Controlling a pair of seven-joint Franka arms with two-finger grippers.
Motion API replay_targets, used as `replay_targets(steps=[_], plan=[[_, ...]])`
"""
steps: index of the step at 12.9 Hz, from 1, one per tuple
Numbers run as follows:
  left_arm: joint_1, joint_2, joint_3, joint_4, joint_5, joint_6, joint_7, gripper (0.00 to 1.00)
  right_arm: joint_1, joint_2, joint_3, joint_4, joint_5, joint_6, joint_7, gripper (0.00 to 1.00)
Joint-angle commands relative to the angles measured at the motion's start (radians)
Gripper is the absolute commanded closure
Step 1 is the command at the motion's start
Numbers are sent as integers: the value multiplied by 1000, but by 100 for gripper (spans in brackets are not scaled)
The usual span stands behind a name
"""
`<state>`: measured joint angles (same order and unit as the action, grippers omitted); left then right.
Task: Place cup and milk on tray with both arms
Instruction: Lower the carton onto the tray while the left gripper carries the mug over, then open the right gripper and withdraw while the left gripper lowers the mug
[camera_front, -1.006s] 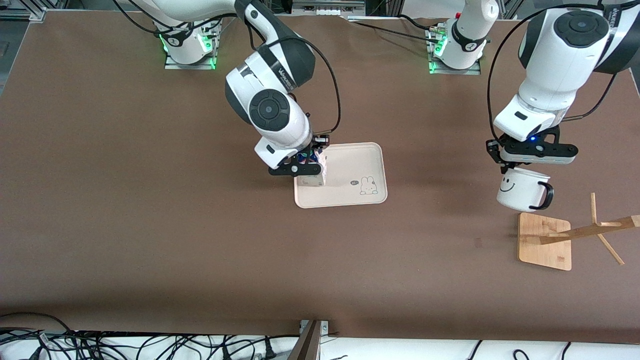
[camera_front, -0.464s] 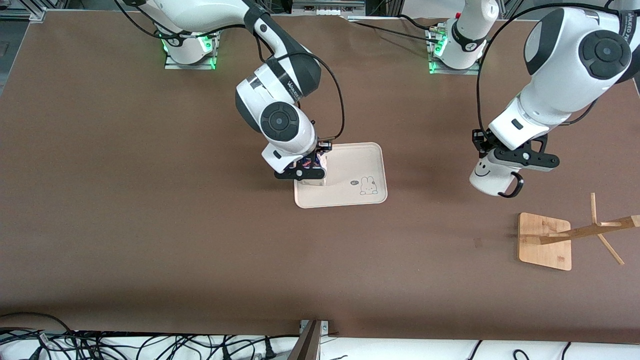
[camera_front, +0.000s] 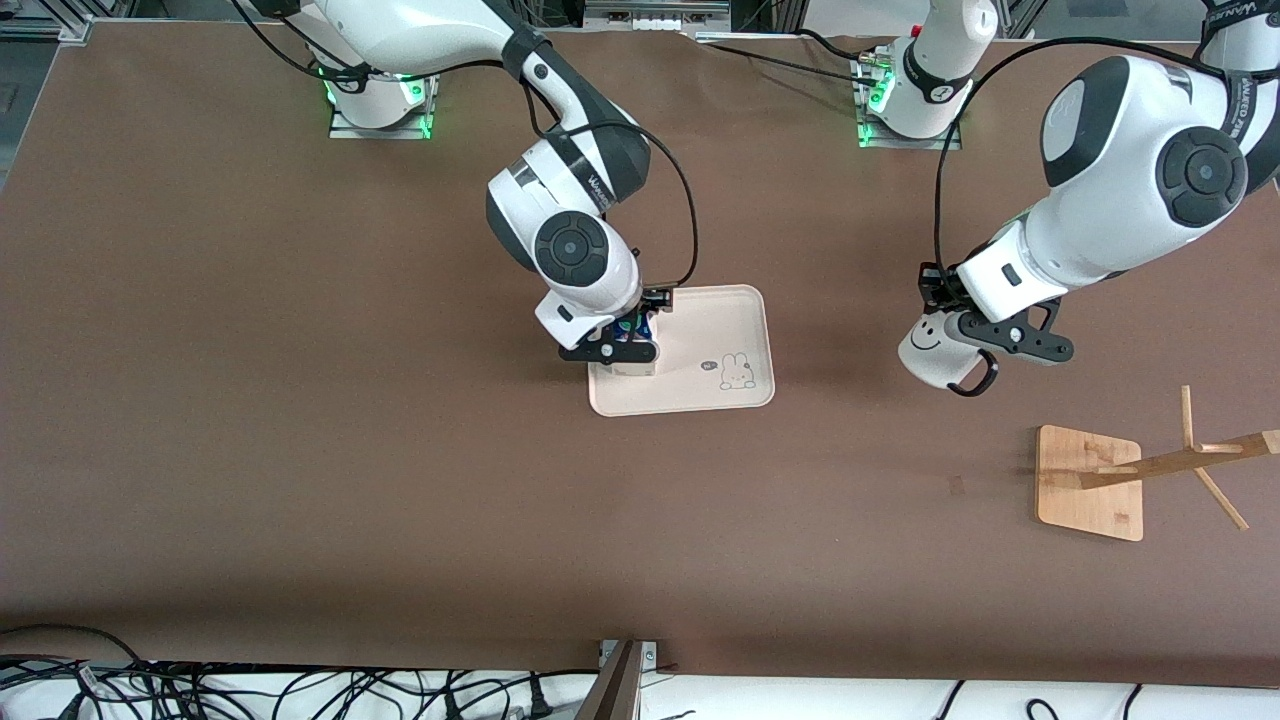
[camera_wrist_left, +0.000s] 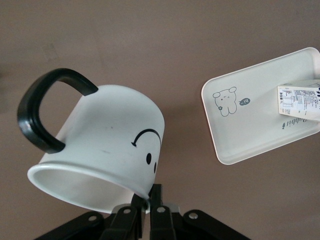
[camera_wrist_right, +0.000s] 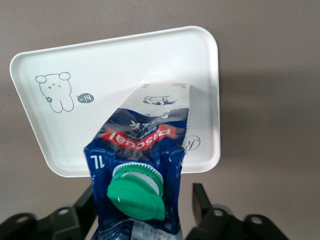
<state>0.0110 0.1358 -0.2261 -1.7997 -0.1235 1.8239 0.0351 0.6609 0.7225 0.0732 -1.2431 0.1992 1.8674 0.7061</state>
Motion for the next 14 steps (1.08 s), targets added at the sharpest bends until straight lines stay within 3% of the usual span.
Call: replay_targets(steps=[1, 4, 8, 14], plan=[[-12, 24, -4, 36, -13, -63, 26, 100, 12, -23, -16, -7, 20, 3, 42, 0], [-28, 33, -12, 40, -16, -135, 25, 100, 12, -84, -16, -4, 28, -20, 102, 0], [-52, 105, -12, 126, -31, -222, 8, 100, -12, -155, -26, -3, 28, -97, 116, 0], [-178, 255, -10, 218, -45, -221, -165, 100, -163, -294, -41, -1, 19, -290, -11, 0]])
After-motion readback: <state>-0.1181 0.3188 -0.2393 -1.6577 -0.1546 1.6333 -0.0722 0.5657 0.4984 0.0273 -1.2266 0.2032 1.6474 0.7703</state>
